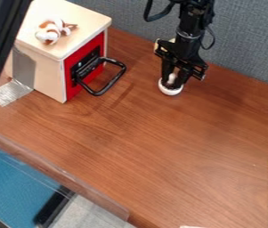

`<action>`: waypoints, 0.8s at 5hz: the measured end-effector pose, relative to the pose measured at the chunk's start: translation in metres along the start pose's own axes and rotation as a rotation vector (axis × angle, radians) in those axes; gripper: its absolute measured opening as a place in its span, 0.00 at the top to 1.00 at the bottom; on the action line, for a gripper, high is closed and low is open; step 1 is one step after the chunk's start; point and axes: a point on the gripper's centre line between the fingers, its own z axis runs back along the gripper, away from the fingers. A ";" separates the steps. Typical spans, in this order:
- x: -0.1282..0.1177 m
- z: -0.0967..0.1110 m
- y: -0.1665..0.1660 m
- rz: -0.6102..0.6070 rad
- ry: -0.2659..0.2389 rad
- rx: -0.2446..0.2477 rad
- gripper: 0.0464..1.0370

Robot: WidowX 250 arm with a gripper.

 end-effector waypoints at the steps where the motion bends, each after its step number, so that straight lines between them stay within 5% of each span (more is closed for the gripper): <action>1: -0.003 0.001 0.000 -0.003 0.000 -0.002 0.82; 2: -0.012 0.003 0.000 -0.002 0.012 0.001 0.83; 4: -0.035 0.057 -0.008 0.012 -0.095 -0.013 0.83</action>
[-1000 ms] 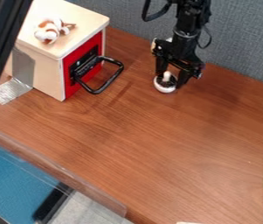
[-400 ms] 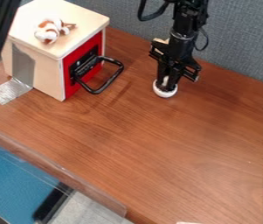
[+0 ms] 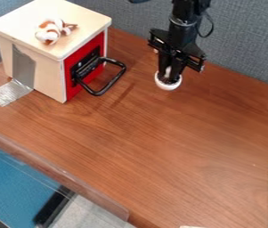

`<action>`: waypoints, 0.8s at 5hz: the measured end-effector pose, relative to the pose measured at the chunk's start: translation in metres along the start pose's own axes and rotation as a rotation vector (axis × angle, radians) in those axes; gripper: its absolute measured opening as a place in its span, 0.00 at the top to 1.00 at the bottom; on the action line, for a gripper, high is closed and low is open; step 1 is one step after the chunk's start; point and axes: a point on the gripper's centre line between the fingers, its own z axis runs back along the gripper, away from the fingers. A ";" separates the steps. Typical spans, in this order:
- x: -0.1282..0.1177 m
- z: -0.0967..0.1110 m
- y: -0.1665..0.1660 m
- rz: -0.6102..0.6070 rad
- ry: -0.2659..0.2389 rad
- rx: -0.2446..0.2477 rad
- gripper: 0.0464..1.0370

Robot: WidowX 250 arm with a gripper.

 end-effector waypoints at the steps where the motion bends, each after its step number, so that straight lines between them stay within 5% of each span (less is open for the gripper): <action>1: -0.029 0.017 -0.021 -0.035 -0.018 -0.027 0.83; 4: -0.113 0.008 -0.083 -0.246 0.076 -0.123 0.83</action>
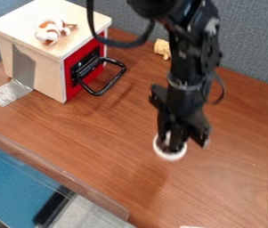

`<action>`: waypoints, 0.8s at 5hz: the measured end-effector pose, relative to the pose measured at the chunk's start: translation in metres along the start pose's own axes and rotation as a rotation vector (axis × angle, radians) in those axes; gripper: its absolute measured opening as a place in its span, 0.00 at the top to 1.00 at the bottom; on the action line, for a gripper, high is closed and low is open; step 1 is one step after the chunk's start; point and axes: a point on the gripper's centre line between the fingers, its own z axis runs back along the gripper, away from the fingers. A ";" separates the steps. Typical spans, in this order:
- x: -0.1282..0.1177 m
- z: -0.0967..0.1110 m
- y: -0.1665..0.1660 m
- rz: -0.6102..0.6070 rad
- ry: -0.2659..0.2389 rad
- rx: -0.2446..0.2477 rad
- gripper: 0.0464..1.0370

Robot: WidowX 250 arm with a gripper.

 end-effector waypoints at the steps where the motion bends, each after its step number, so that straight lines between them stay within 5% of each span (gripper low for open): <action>1: -0.014 -0.013 -0.011 -0.054 0.043 -0.003 0.83; 4: -0.049 -0.028 -0.030 -0.108 0.108 0.005 0.77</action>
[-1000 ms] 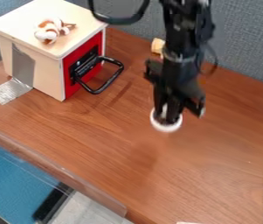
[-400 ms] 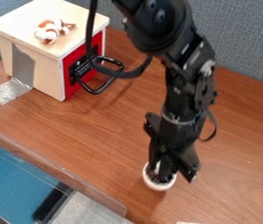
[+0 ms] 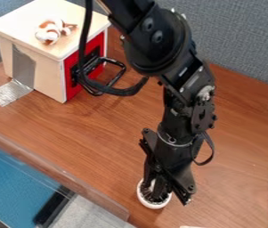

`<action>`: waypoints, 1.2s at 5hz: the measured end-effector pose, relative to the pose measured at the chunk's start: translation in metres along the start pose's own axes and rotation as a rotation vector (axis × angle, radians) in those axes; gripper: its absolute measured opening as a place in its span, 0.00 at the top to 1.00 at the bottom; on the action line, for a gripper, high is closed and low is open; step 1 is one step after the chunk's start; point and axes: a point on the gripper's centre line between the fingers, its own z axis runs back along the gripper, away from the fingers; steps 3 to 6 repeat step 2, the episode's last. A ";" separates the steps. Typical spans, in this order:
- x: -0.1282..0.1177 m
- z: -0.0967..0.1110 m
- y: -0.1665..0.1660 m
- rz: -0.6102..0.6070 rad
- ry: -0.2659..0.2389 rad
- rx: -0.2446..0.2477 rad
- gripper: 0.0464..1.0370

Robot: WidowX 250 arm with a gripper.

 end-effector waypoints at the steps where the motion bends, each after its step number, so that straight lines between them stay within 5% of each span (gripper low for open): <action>1: -0.001 0.013 0.001 0.015 -0.033 0.016 0.49; 2: 0.002 0.048 0.001 0.043 -0.115 0.039 0.18; 6: 0.002 0.048 0.001 0.043 -0.115 0.039 0.18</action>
